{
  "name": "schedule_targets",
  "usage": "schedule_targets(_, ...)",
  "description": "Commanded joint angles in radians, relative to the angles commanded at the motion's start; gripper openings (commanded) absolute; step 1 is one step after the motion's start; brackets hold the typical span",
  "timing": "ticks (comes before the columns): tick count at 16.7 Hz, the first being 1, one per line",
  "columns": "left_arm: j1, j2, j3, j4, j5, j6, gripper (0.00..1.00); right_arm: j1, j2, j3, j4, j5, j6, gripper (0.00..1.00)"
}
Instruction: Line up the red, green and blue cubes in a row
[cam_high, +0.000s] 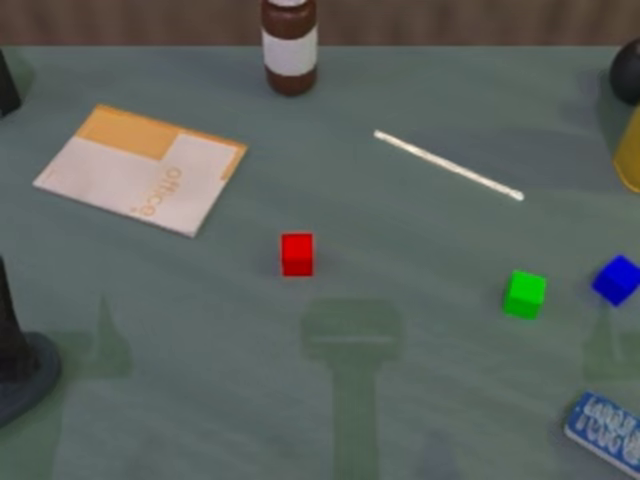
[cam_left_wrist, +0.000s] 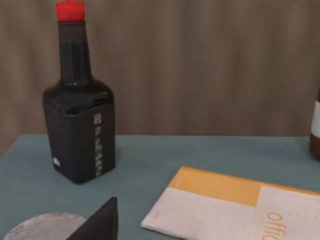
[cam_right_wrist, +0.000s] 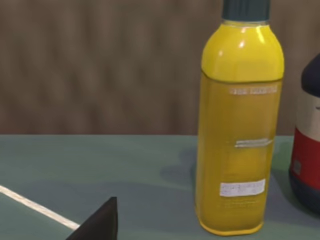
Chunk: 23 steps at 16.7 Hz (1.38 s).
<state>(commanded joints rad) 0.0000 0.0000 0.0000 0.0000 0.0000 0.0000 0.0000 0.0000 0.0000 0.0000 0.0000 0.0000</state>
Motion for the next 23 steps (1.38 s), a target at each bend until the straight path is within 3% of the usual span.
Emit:
schedule_targets(5,-0.022,0.061,0.061,-0.042,0.004,-0.020,1.00,0.000,0.000,0.000,0.000,0.000,0.000,1.00)
schedule_targets(9,-0.086,0.289,0.287,-0.183,0.006,-0.084,1.00,0.000,0.000,0.000,0.000,0.000,0.000,1.00)
schedule_targets(23,-0.415,1.837,1.578,-0.991,0.008,-0.426,1.00,0.000,0.000,0.000,0.000,0.000,0.000,1.00)
